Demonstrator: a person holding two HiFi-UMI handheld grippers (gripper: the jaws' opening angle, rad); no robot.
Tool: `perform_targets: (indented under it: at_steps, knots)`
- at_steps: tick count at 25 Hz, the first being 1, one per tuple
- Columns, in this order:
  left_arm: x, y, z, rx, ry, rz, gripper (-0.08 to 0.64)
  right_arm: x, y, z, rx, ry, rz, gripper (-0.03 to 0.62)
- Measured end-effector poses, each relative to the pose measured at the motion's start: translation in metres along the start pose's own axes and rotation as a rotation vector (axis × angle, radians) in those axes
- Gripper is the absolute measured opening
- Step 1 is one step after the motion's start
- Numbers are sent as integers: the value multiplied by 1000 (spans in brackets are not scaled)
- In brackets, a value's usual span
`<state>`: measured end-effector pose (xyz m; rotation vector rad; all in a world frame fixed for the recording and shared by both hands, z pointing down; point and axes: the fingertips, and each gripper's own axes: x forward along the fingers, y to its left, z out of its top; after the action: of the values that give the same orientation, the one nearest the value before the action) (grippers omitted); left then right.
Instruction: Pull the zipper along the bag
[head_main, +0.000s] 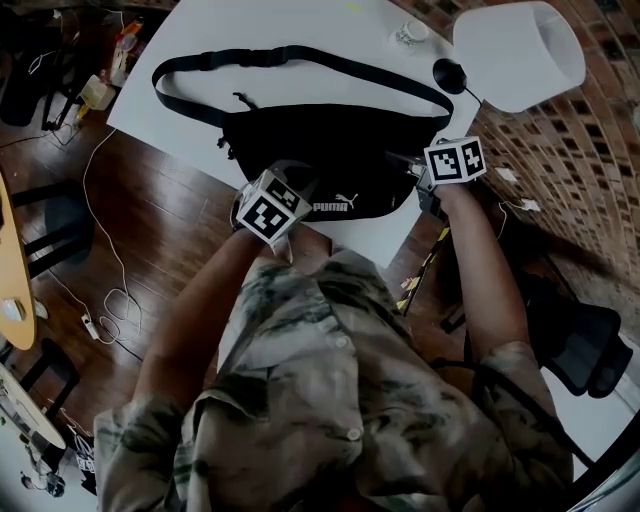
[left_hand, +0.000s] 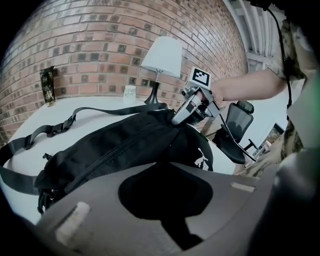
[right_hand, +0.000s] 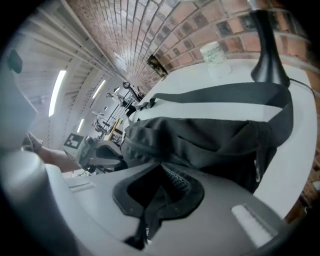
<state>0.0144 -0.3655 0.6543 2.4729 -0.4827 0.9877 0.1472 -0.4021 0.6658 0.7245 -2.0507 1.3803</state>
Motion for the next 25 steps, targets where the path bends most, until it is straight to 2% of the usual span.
perform_targets:
  at_steps: [3,8,14,18,21,25]
  knots:
    - [2,0,1,-9,2,1,23,12,5,-8,-44,55,-17,5]
    - [1,0,5,2,7,-3,23,21,-3,-14,-77,84,-103,5]
    - [-7,4,-3,80,38,-1,23,21,-6,-14,-79,72,-120,5]
    - [-47,46,-31,12,48,73,21,20,-9,-13,-70,66,-116,5]
    - [-64,59,-49,10,65,81,22,17,-12,-13,-64,65,-122,5]
    - [-70,68,-60,-22,48,97,23,20,-11,-14,-65,59,-151,5]
